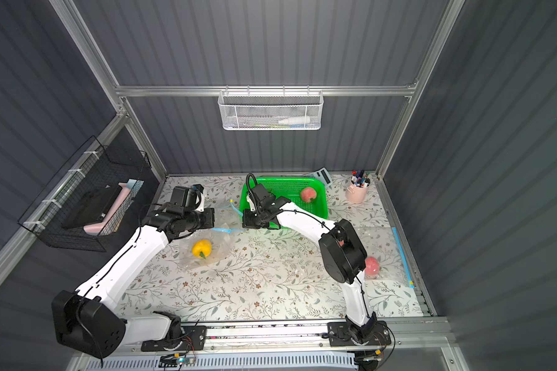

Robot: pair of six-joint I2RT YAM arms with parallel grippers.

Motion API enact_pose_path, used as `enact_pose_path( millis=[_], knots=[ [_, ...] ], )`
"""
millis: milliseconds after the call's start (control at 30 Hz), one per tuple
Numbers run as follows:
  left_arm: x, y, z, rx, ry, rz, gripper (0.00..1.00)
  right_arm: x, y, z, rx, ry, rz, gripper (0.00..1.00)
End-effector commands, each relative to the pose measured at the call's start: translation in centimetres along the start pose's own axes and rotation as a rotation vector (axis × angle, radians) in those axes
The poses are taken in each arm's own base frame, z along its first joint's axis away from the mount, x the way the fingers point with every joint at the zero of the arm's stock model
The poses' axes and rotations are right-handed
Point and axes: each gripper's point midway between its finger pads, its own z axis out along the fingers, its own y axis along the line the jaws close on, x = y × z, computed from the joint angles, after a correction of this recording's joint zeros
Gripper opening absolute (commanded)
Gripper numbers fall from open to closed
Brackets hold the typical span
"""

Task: Place the peach in a zip-top bag and seal the zipper
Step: Adjust the zipper food storage bag at the center of the board.

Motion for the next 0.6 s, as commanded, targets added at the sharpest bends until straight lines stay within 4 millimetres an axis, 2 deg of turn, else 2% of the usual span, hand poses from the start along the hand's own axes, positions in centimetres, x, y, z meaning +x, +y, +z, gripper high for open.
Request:
enact_pose_path(
  millis=[0,67,167,233,300,367,467,567],
  knots=[
    [-1.5,-1.1,0.2,0.064,-0.045,-0.012,0.00,-1.2,0.0,-2.2,0.059,-0.050,-0.027,0.00],
    [-1.6,-1.4,0.4,0.077,-0.045,-0.009,0.00,-1.4,-0.2,-2.2,0.064,-0.059,-0.017,0.02],
    [-1.4,-1.9,0.4,0.108,-0.034,-0.006,0.00,-2.6,0.4,-3.1,0.040,-0.098,-0.014,0.25],
    [-1.4,-2.1,0.6,0.118,-0.034,-0.007,0.00,-4.2,0.7,-4.4,0.031,-0.171,-0.006,0.45],
    [-1.3,-2.1,0.9,0.124,-0.025,-0.010,0.00,-5.7,0.6,-5.5,0.020,-0.240,0.000,0.60],
    [-1.2,-2.2,1.2,0.130,-0.020,-0.016,0.00,-7.0,-0.3,-6.1,0.029,-0.317,0.005,0.68],
    [-1.1,-2.2,1.3,0.135,-0.021,-0.022,0.00,-8.6,-2.8,-6.3,0.088,-0.424,0.046,0.79],
    [-1.1,-2.1,1.5,0.126,-0.019,-0.025,0.00,-10.1,-5.3,-5.6,0.125,-0.461,0.097,0.86]
  ],
)
